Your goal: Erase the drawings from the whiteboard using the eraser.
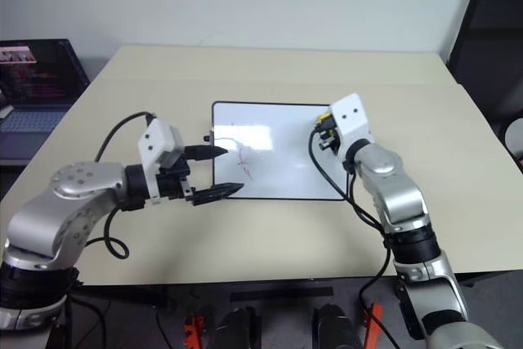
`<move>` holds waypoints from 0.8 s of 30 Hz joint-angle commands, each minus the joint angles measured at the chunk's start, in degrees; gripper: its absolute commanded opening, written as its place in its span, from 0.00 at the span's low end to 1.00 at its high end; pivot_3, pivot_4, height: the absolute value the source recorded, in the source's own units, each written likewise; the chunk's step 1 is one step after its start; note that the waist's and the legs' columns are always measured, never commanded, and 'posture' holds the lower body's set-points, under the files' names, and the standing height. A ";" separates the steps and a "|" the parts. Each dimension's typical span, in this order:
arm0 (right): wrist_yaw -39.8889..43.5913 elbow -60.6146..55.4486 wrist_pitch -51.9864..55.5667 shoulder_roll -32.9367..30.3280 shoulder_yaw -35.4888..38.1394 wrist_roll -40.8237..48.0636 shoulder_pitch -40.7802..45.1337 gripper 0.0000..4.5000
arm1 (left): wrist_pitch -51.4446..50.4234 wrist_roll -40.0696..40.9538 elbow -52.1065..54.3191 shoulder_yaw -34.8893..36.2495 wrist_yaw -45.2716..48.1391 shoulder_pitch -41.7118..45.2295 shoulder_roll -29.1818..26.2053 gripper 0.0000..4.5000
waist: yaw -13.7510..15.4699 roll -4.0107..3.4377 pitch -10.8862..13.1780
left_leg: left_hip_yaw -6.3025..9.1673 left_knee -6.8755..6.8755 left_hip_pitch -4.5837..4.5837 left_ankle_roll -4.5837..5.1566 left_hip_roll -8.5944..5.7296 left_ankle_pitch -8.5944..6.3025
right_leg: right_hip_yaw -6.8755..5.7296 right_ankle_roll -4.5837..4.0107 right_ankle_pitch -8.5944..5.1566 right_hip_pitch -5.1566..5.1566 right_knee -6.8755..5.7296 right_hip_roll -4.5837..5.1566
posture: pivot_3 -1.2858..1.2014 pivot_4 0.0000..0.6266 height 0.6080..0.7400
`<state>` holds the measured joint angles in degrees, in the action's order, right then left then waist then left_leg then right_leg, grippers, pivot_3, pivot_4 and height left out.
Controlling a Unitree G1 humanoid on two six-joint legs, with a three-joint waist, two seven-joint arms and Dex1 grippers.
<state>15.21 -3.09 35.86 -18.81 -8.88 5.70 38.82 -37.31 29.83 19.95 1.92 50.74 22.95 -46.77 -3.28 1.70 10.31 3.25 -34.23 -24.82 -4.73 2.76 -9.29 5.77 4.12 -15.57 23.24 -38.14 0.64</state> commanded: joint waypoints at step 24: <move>9.45 5.27 -0.23 -3.09 -4.97 -6.86 1.63 0.28 | 1.07 -0.62 1.95 0.40 0.04 -0.16 0.87 1.00 | -0.15 0.01 0.00 | 0.01 -0.52 0.07 0.02 0.00 0.02 | 0.03 -0.23 -0.16 0.03 -0.67 -0.02 | 0.52 0.24 1.00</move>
<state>21.79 3.23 33.78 -21.17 -12.67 -1.42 41.60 -37.07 29.13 20.19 1.86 50.73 22.05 -45.87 -3.43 1.71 10.31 3.26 -34.75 -24.75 -4.70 2.76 -9.27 5.80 3.89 -15.72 23.27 -38.81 0.62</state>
